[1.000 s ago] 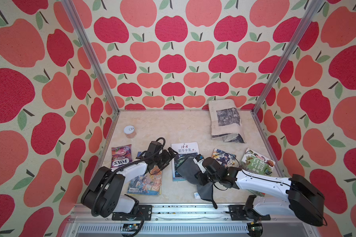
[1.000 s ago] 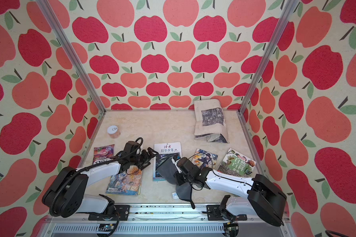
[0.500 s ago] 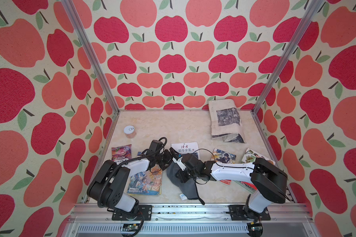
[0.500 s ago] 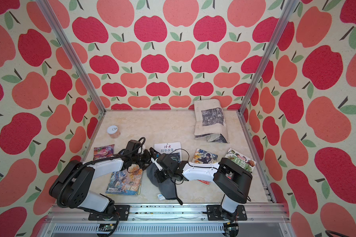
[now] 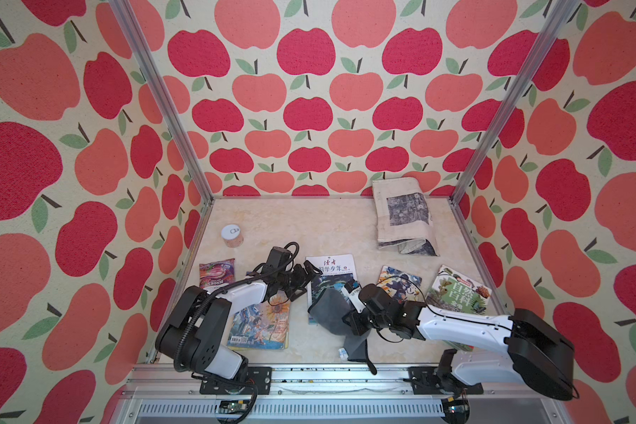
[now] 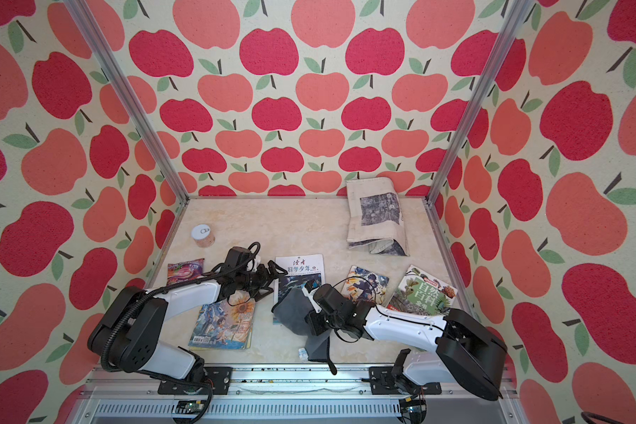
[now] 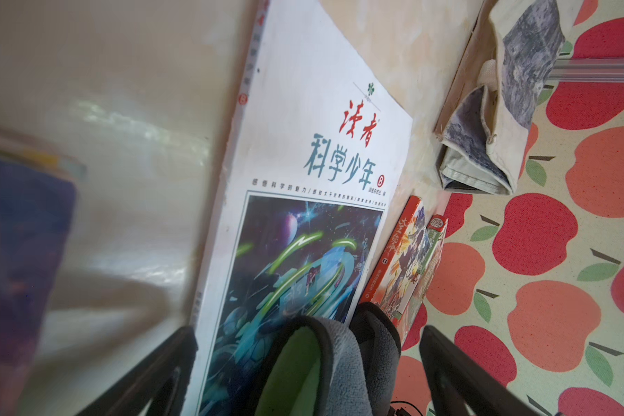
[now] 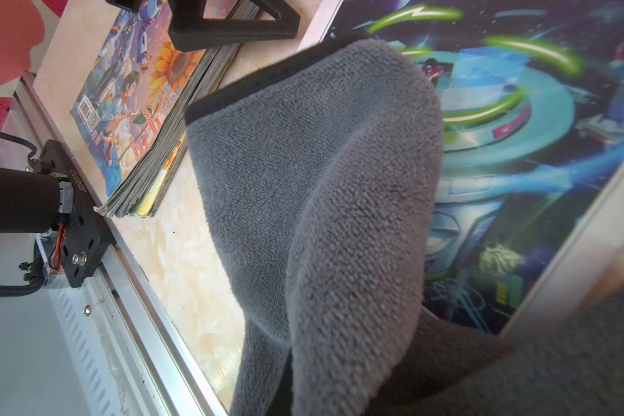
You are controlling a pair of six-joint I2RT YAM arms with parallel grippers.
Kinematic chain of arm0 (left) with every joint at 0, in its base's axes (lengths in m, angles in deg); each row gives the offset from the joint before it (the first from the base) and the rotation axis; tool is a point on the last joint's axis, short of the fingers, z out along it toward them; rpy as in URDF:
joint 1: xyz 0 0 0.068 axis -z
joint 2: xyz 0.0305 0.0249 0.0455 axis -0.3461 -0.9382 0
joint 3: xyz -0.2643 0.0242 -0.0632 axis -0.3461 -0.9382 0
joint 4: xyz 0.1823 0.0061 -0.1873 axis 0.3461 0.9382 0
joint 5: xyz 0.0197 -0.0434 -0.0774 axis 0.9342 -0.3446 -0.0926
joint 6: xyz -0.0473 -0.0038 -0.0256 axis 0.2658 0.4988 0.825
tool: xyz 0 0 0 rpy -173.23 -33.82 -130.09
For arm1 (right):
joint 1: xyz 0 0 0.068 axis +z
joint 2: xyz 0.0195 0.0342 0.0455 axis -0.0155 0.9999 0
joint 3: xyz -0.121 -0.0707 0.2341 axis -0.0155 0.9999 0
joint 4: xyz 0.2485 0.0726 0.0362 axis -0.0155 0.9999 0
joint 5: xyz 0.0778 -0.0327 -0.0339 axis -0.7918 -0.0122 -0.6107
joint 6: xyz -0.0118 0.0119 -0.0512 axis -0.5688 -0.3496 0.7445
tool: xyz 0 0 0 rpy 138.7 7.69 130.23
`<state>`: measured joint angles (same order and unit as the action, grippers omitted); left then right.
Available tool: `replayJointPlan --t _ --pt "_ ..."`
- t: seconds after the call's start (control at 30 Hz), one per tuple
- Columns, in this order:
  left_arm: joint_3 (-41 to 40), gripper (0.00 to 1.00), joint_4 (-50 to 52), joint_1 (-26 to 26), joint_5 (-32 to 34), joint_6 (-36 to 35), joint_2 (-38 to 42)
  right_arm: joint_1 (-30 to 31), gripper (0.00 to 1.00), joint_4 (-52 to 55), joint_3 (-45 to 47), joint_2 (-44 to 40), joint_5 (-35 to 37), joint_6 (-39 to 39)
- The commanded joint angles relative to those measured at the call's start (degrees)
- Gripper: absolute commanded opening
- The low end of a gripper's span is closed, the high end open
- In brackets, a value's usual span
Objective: Wipe the cover of the book
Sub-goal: Wipe the dirt from the cover of the book.
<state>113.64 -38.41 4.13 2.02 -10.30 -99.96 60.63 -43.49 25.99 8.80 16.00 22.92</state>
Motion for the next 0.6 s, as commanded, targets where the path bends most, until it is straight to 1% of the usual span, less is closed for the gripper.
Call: replayJointPlan --t 0.0,0.1,0.3,0.57 --pt "1.9 0.99 2.1 -0.3 -0.1 -2.3 -1.1 -1.9 0.00 6.0 0.7 -2.5 2.7 -0.7" --pt "2.1 0.99 1.9 -0.4 0.1 -2.4 -2.1 -3.1 0.00 7.5 -0.5 -2.4 2.7 0.2" --pt "3.6 0.99 1.1 0.0 -1.3 -2.2 -5.1 -6.7 0.00 6.0 -2.6 -0.2 0.5 1.5" --pt "2.6 0.99 -0.4 0.8 -0.2 -1.3 -4.9 -12.7 0.00 7.2 -13.0 10.1 -5.7 6.7"
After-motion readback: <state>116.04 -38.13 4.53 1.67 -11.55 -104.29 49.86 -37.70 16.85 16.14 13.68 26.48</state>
